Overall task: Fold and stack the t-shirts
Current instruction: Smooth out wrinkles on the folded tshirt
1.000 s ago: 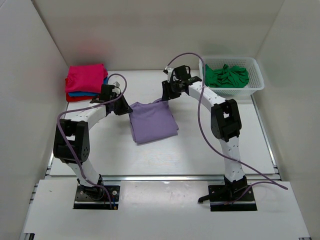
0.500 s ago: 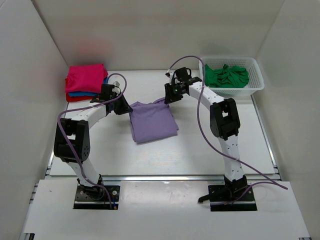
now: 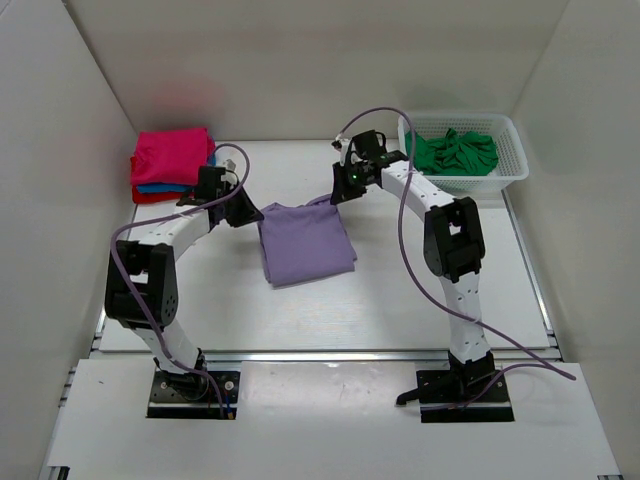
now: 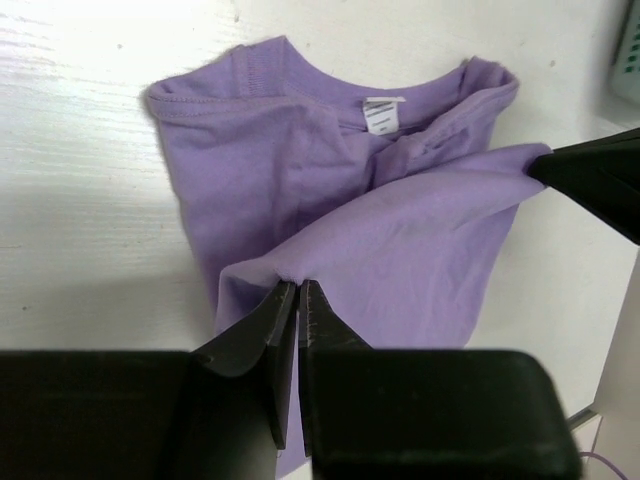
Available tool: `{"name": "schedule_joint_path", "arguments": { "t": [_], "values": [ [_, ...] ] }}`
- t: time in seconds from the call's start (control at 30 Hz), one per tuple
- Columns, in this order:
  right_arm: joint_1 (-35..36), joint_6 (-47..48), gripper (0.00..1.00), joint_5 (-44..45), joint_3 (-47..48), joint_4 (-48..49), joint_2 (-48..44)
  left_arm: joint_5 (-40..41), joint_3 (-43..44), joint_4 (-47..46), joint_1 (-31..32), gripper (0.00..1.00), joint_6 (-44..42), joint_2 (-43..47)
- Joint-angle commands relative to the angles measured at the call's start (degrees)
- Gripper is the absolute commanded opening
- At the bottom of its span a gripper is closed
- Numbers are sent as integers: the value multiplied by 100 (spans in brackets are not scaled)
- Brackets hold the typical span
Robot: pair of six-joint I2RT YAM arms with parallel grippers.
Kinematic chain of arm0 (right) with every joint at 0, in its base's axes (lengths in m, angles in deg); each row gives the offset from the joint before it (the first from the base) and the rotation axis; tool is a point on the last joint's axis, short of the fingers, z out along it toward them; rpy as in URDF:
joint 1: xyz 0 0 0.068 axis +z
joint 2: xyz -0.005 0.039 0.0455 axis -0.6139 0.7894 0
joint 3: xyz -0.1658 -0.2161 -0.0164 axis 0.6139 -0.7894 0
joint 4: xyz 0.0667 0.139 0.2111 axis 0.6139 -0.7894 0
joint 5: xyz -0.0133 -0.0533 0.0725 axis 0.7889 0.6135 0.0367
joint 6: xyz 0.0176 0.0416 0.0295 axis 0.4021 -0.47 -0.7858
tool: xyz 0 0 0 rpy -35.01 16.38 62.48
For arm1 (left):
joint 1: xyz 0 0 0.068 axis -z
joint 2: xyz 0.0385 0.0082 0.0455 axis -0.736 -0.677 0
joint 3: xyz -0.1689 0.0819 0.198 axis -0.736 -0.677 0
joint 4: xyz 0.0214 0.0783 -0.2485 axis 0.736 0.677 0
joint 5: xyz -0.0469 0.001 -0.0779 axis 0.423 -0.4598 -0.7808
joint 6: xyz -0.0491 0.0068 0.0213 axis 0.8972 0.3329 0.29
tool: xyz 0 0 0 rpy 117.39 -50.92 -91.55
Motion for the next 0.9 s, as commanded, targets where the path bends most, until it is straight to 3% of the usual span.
{"name": "schedule_joint_path", "arguments": {
  "t": [0.0, 0.27, 0.4, 0.47, 0.53, 0.57, 0.63, 0.87],
  "values": [
    [31, -37, 0, -98, 255, 271, -613, 14, -11, -292, -120, 16, 108, 599],
    [39, -142, 0, -90, 511, 736, -43, 225, 76, -599, -129, 18, 231, -50],
    [101, -204, 0, 236, 449, 1184, 221, 505, 374, -714, -120, 25, 398, -673],
    [136, -248, 7, 306, 528, 1272, 388, 576, 612, -644, -102, 27, 398, -946],
    [127, -300, 25, 595, 852, 1142, 668, 717, 866, -626, -111, 33, 477, -1297],
    [119, -301, 28, 727, 1045, 1011, 722, 760, 955, -670, -146, 37, 529, -1412],
    [162, -187, 33, 1148, 1213, 869, 828, 892, 1069, -688, -155, 42, 582, -1605],
    [285, 200, 34, 1685, 1249, 500, 477, 1104, 1640, -592, -225, 49, 460, -1835]
  ]
}}
